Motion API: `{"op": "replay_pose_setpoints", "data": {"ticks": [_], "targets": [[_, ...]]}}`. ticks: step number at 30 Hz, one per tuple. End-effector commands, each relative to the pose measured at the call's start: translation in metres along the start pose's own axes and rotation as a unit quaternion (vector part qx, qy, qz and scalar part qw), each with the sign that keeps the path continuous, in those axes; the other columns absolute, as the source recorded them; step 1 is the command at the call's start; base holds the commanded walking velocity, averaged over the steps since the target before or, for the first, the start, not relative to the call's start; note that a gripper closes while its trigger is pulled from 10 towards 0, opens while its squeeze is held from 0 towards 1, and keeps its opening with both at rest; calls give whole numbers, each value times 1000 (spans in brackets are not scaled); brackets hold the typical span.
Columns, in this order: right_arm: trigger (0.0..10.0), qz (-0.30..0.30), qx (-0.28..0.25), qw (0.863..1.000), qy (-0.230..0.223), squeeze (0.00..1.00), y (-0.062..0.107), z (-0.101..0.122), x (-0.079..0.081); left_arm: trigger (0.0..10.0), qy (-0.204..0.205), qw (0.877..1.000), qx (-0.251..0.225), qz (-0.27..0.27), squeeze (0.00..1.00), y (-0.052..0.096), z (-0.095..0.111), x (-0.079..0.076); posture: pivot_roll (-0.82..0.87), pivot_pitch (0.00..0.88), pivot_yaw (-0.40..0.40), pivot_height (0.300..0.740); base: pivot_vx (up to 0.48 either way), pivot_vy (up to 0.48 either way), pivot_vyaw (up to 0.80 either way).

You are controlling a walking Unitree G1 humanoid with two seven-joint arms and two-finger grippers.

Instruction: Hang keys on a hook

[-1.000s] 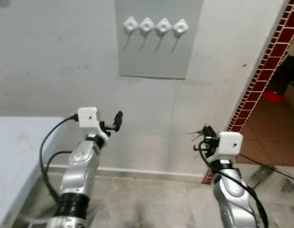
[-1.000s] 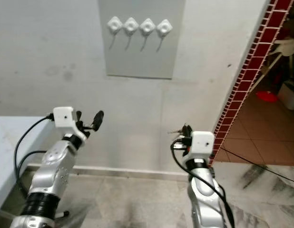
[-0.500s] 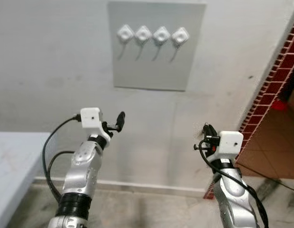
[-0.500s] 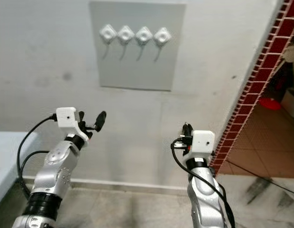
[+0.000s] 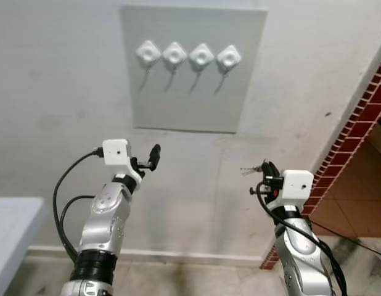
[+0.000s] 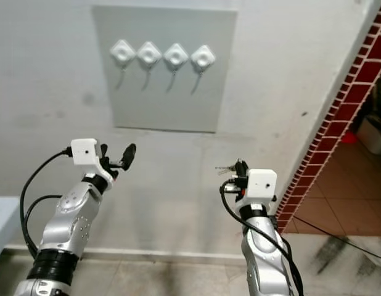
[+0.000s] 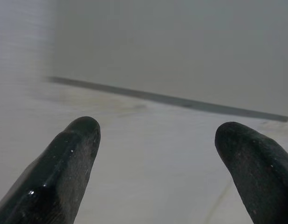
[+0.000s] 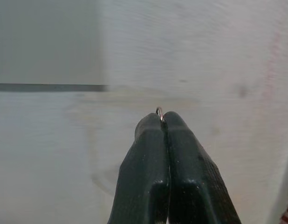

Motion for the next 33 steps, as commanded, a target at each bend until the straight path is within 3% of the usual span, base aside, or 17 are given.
{"op": "replay_pose_setpoints", "data": {"ticks": [1, 13, 16, 23, 28, 33], "targets": [[10000, -9, -5, 1000, 2, 0, 0, 4, -7, 10000, -5, 1000, -1, -9, 0, -2, 2, -6, -12, 0, -7, 740, 416, 0, 0], [10000, -6, -5, 1000, 3, 0, -1, 4, -6, 10000, -19, 999, -33, -38, 0, -2, 11, -22, -13, 0, -9, 740, 34, 0, 0], [10000, -5, -5, 1000, 3, 0, -1, 4, -7, 10000, -24, 993, -45, -102, 0, 2, 16, -45, -14, 0, -9, 740, 0, 0, 0], [10000, 7, -13, 1000, -4, 0, -3, 9, -4, 10000, -46, 982, -58, -176, 0, 8, 22, -73, -14, 0, -7, 740, 0, 0, 0], [10000, 59, -52, 997, -25, 0, -10, 32, 8, 10000, -64, 967, -75, -234, 0, 17, 34, -97, -15, 0, -3, 740, 0, 0, 0], [10000, 95, -92, 991, -38, 0, -19, 59, 14, 10000, -60, 964, -84, -247, 0, 18, 43, -104, -15, 0, -3, 740, 0, 0, 0]]}}
Point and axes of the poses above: a point about 5 cm out from each wrist's last joint towards the gripper, its own y axis pointing back from the gripper into the wrist, its own z axis along the axis of the wrist's last joint, x = y × z, the point moved 4 cm from there along -y, pointing out of the wrist towards the gripper, and after that the axes turned 1 degree about -y, right-handed, at the moved point
